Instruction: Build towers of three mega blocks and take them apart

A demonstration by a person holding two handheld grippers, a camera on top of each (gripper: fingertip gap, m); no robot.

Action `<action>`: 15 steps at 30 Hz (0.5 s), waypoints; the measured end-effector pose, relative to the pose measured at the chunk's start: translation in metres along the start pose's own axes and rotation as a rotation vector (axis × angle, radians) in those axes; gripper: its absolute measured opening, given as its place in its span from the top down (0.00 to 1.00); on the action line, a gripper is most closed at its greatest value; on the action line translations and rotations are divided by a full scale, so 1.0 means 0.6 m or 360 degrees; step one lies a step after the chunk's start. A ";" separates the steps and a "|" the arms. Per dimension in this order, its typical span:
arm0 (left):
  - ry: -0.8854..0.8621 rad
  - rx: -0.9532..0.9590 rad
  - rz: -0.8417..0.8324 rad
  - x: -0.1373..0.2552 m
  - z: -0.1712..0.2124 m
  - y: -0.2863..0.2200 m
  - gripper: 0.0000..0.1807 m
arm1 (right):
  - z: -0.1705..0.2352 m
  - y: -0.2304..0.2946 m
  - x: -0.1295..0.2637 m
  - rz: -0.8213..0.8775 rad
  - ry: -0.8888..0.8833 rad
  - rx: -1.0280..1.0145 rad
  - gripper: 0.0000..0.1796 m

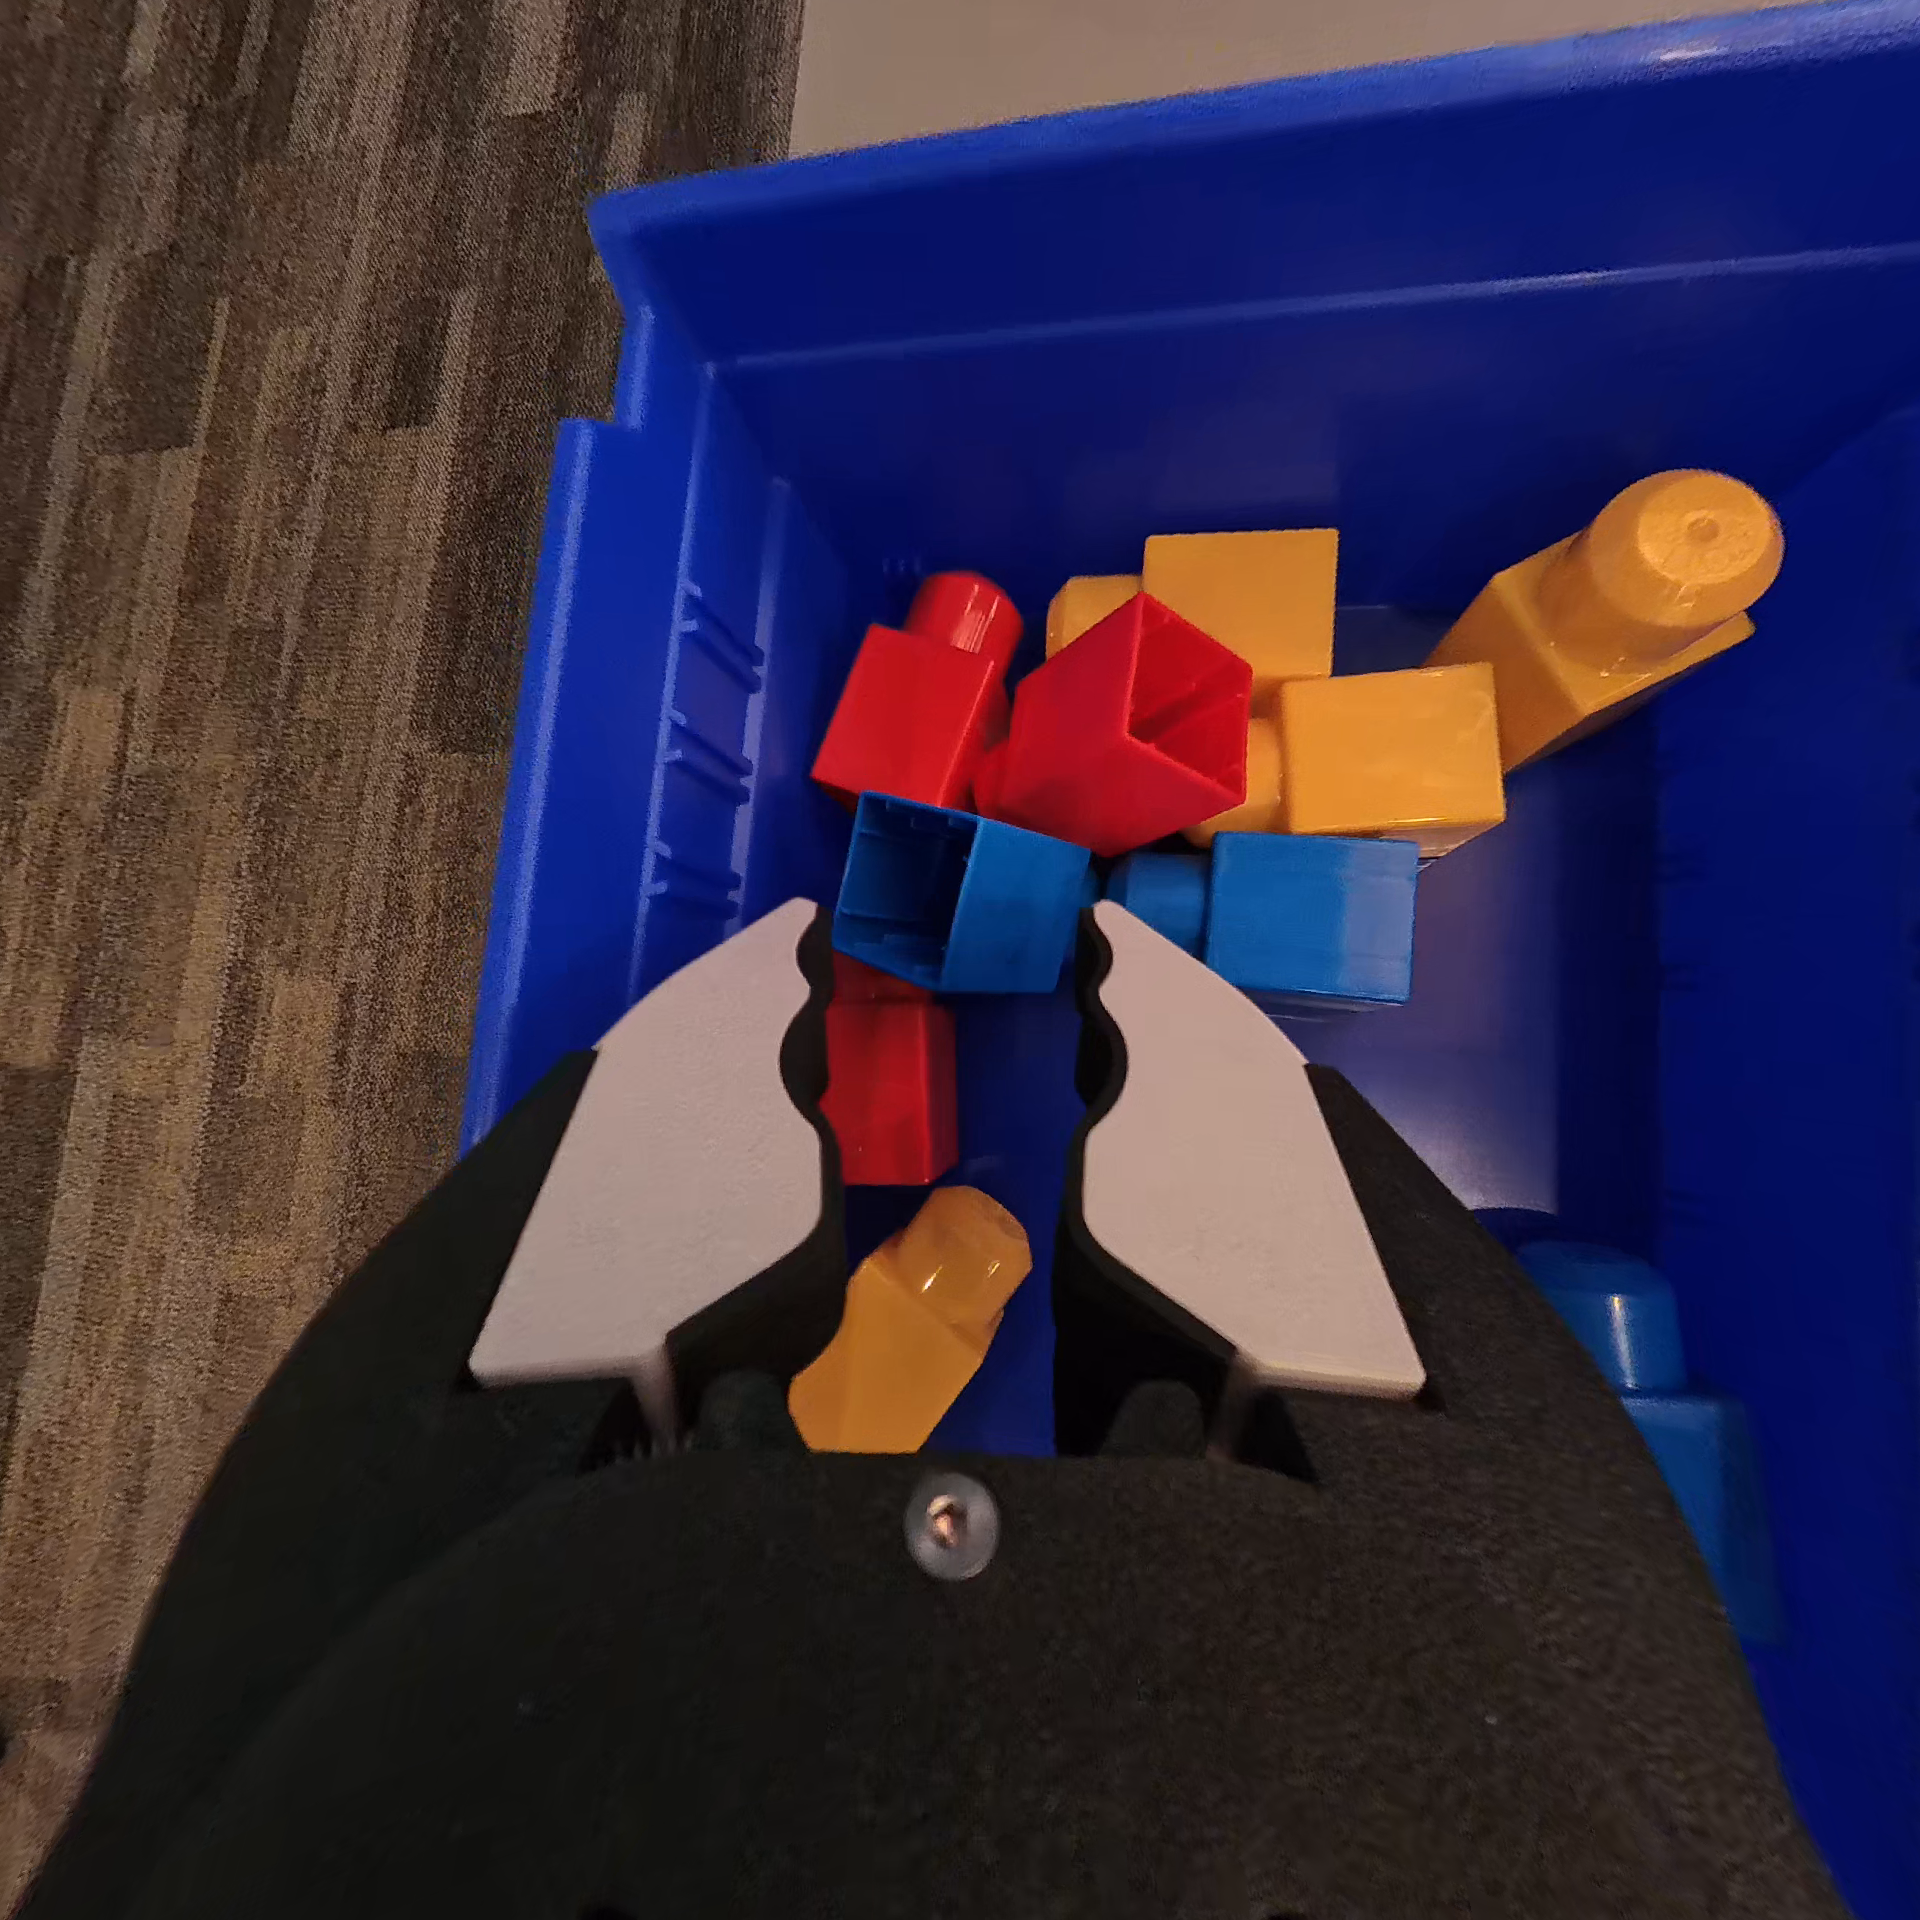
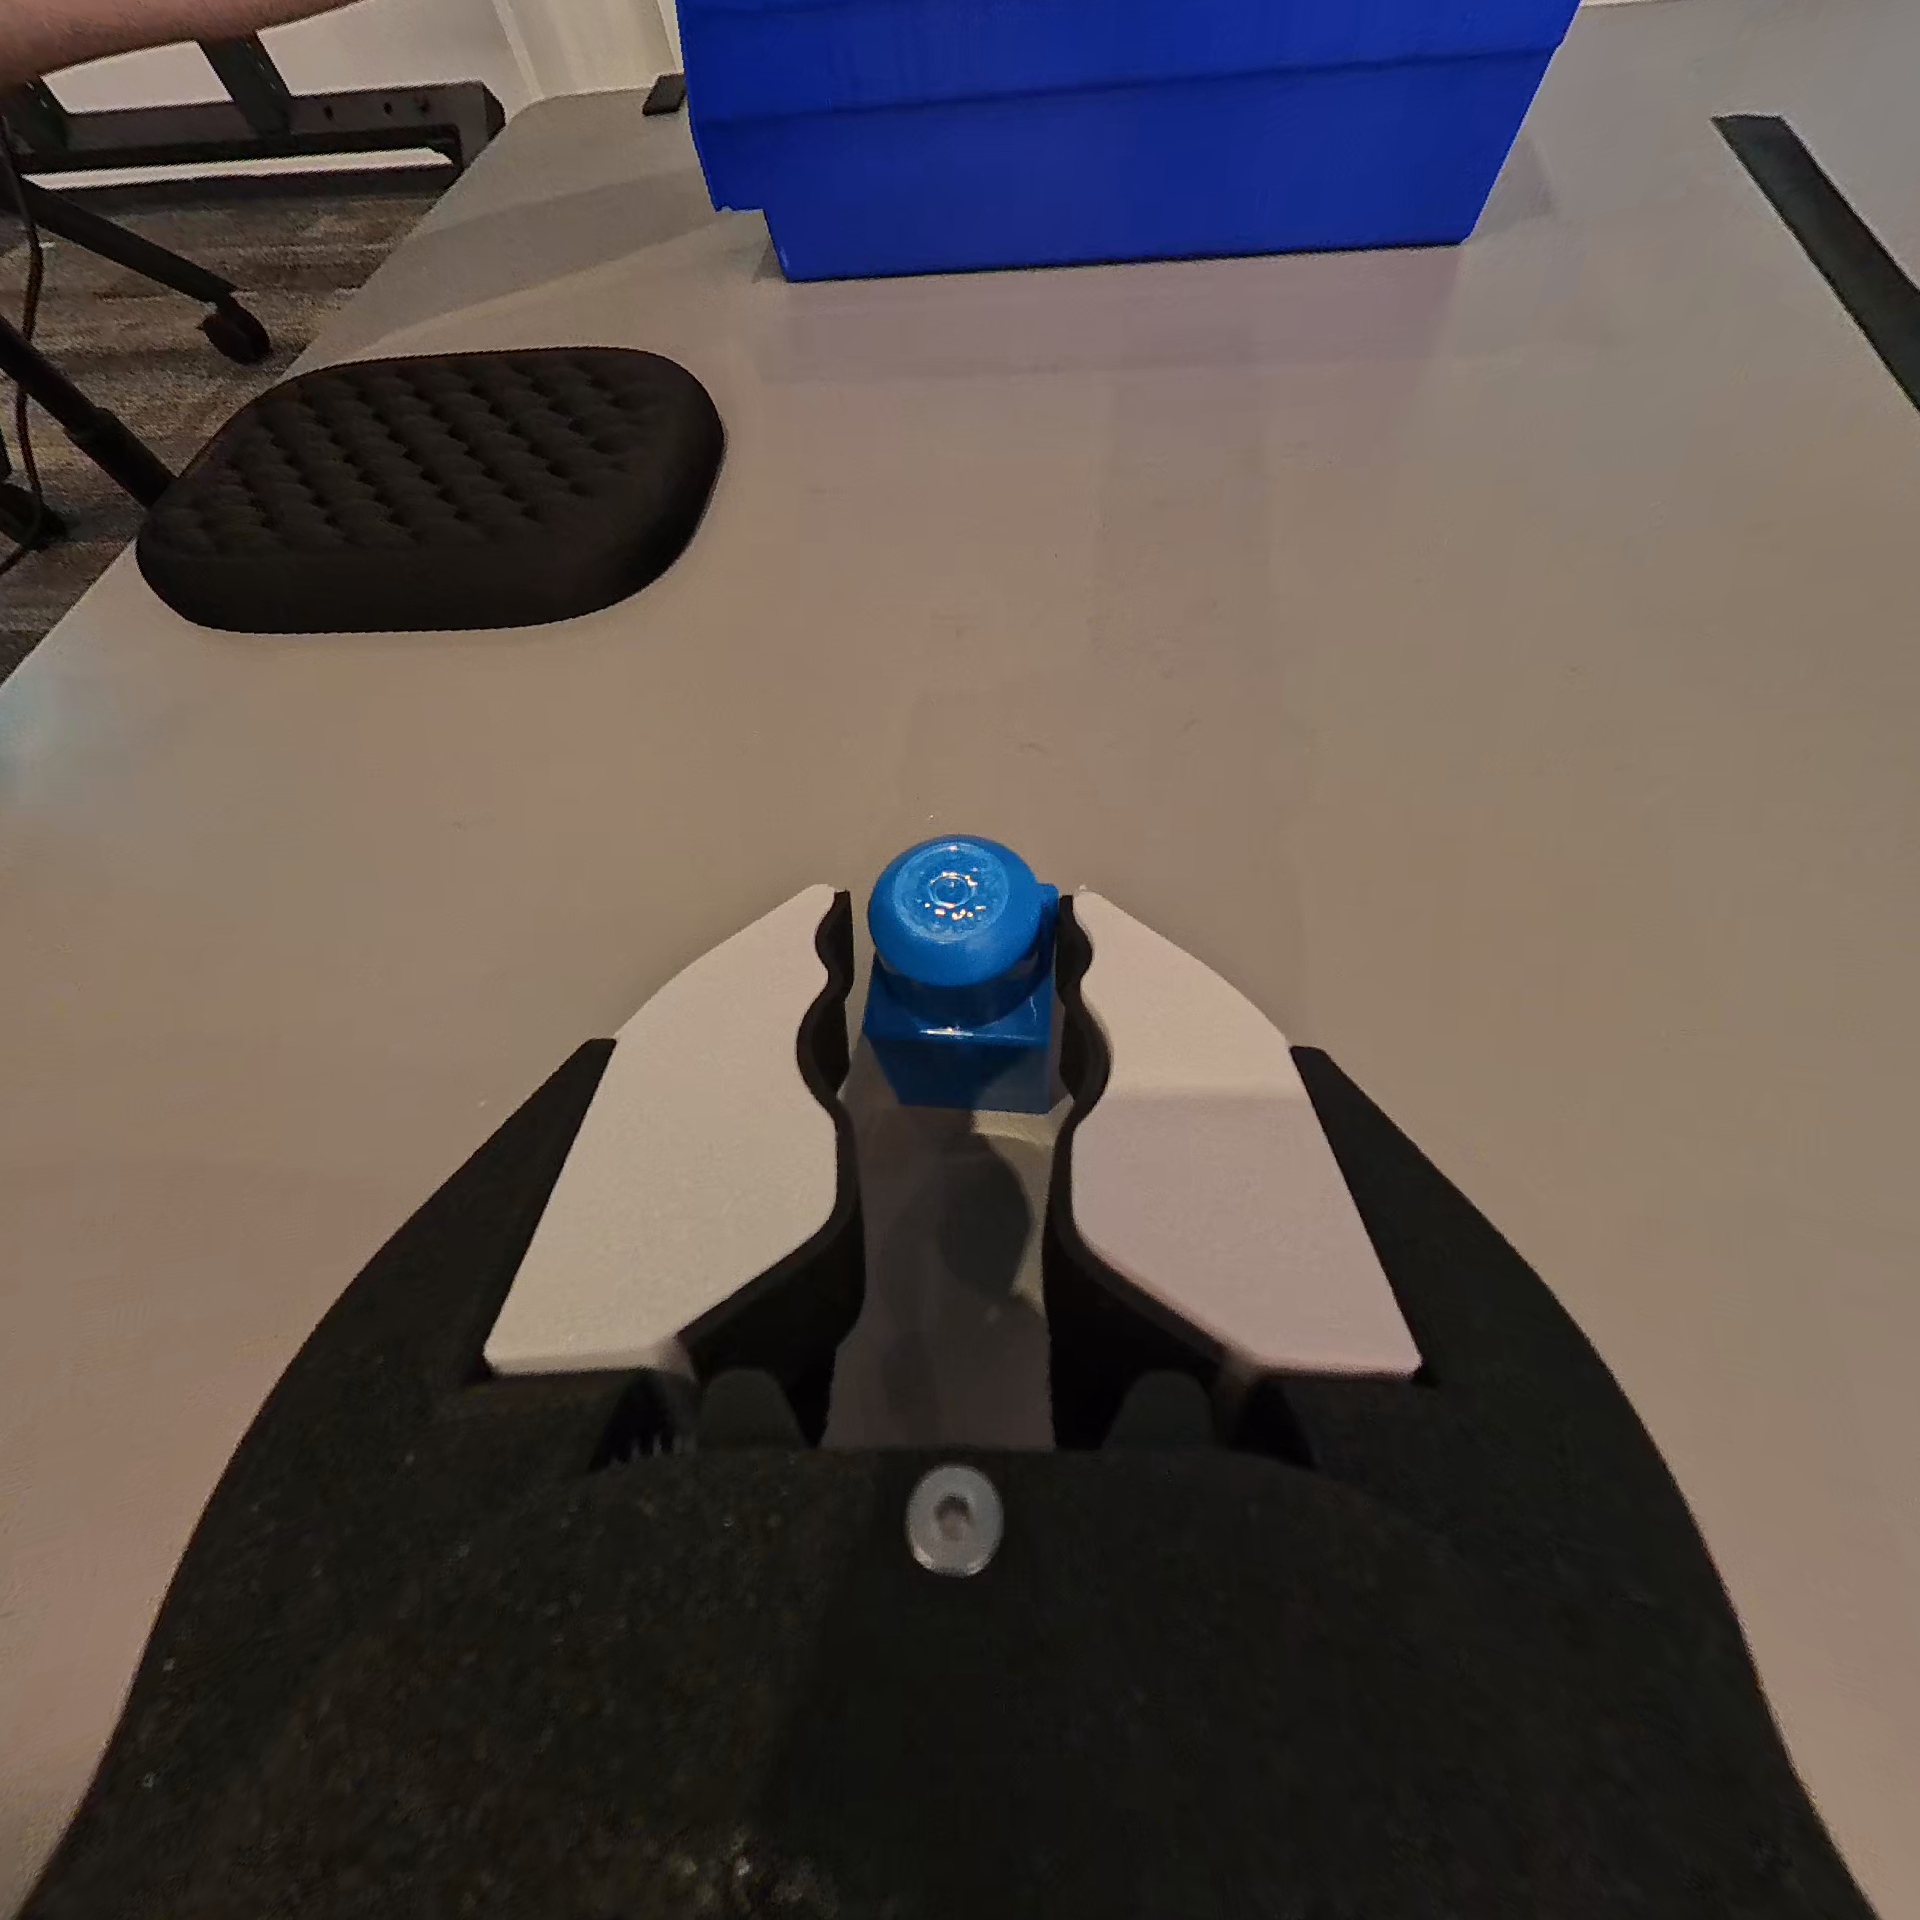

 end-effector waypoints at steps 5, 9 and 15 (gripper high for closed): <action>-0.0015 -0.0011 0.0055 0.007 -0.008 0.007 0.76 | 0.000 0.001 -0.001 -0.0021 0.0007 -0.0006 0.79; -0.0017 -0.0026 0.0103 0.000 -0.008 0.003 0.78 | 0.001 0.000 -0.001 -0.0024 0.0016 -0.0013 0.79; -0.0008 -0.0080 0.0131 -0.013 0.000 -0.008 0.94 | 0.002 -0.002 0.000 -0.0022 0.0009 -0.0030 0.79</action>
Point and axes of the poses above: each gripper's, where its closed fingertips meet, x back along the fingers, z out of its underside, y = z × x across the jaws, the point moved 5 cm from there along x, back along the fingers, and after that the axes turned 3 degrees about -x, right-handed, at the moved point
